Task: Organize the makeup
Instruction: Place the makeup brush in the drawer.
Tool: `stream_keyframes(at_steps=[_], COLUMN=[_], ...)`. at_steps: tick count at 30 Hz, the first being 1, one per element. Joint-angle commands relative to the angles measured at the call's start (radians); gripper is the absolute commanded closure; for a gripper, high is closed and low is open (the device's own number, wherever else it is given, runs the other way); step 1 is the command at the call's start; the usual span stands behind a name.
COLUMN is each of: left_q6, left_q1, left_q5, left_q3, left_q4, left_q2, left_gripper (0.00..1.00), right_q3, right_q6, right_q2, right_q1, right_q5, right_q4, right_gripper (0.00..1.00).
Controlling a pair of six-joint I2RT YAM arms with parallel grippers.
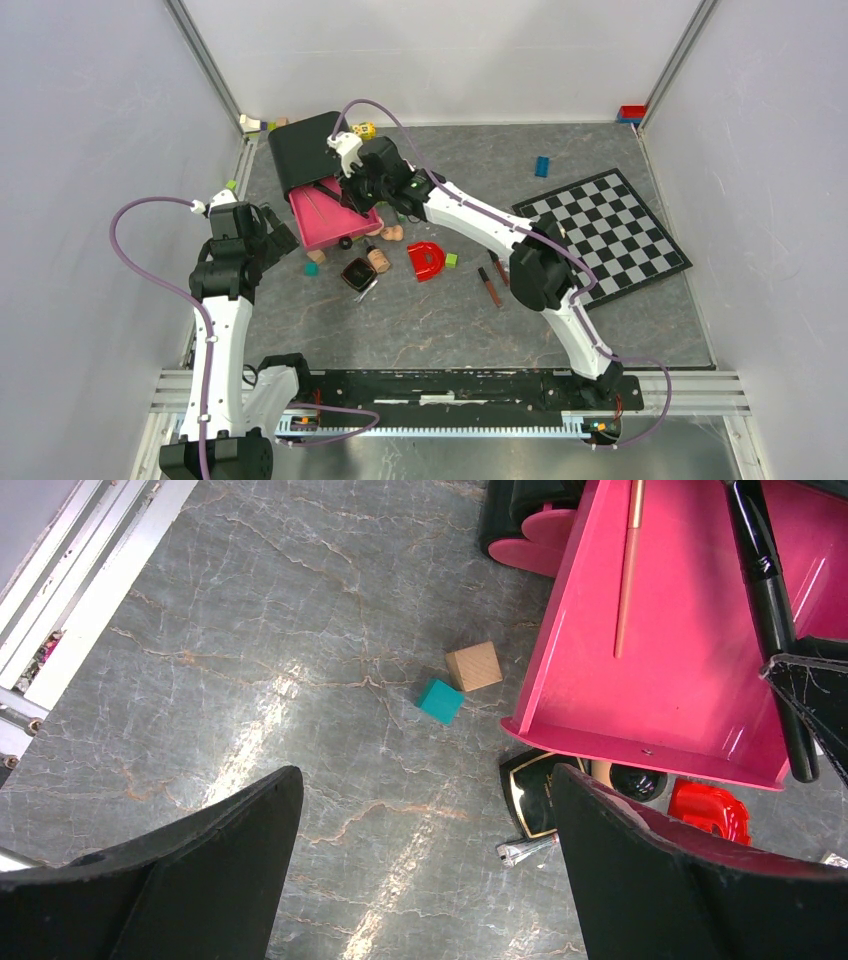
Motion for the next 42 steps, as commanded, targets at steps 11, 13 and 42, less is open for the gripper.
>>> stream_keyframes(at_steps=[11, 13, 42], left_q6=[0.027, 0.027, 0.027], left_q1=[-0.001, -0.002, -0.001], left_q5=[-0.016, -0.016, -0.016], left_q3=[0.0, 0.0, -0.001], left_q4=[0.033, 0.033, 0.032], left_q2=[-0.007, -0.008, -0.005], left_gripper=[0.0, 0.0, 0.0], right_q3=[0.039, 0.029, -0.18], right_q6=[-0.065, -0.075, -0.145], right_q2=[0.041, 0.04, -0.216], right_q1=[0.019, 0.021, 0.022], right_q5=[-0.008, 0.0, 0.066], right_q4=[0.114, 0.112, 0.176], right_gripper=[0.97, 0.96, 0.56])
